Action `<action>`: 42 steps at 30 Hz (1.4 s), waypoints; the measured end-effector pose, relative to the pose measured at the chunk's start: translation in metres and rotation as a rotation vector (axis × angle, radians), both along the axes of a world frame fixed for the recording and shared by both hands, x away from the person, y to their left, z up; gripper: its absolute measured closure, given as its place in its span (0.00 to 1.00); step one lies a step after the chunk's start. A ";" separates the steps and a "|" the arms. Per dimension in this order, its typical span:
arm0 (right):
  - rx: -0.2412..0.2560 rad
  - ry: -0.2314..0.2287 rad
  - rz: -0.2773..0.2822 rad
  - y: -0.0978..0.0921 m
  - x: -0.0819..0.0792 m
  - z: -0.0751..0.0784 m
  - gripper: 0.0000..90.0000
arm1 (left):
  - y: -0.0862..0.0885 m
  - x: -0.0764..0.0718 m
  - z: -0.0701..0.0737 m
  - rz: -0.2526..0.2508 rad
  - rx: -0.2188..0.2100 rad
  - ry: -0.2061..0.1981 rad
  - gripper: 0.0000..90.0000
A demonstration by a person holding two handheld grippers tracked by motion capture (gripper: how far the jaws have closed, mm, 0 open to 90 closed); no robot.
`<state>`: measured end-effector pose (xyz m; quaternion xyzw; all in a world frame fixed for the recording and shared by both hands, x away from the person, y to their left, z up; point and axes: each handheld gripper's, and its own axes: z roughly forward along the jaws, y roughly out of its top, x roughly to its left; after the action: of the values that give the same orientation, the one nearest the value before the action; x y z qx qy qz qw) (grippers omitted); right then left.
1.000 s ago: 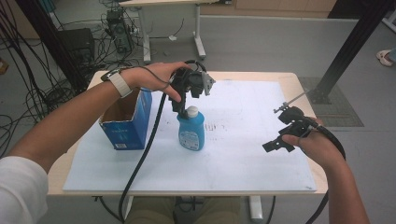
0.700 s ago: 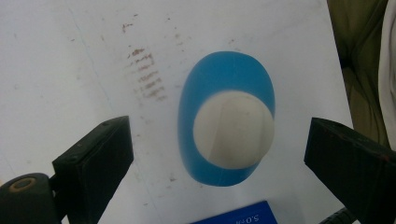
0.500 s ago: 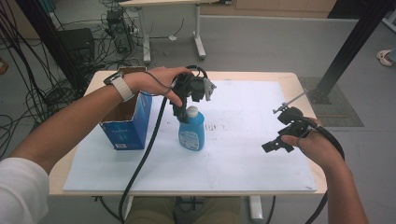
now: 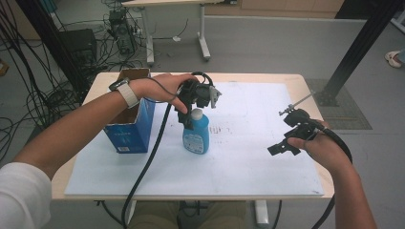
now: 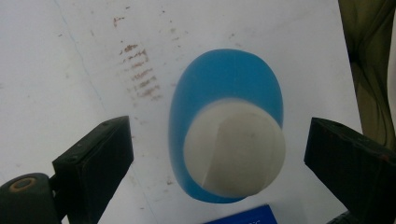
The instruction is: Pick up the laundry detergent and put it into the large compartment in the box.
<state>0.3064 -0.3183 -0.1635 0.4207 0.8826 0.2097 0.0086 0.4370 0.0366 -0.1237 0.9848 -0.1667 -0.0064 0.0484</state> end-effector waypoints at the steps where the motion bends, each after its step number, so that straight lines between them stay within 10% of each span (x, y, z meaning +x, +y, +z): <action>1: 0.000 0.001 -0.001 0.000 0.000 0.000 0.10 | -0.001 0.000 -0.001 -0.002 0.002 0.000 0.09; 42: 0.006 0.004 -0.007 -0.004 -0.002 -0.004 0.10 | -0.006 -0.011 -0.031 -0.011 0.017 -0.054 0.13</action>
<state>0.3045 -0.3222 -0.1677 0.4240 0.8806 0.2116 0.0061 0.4258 0.0305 -0.1548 0.9841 -0.1733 0.0184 0.0356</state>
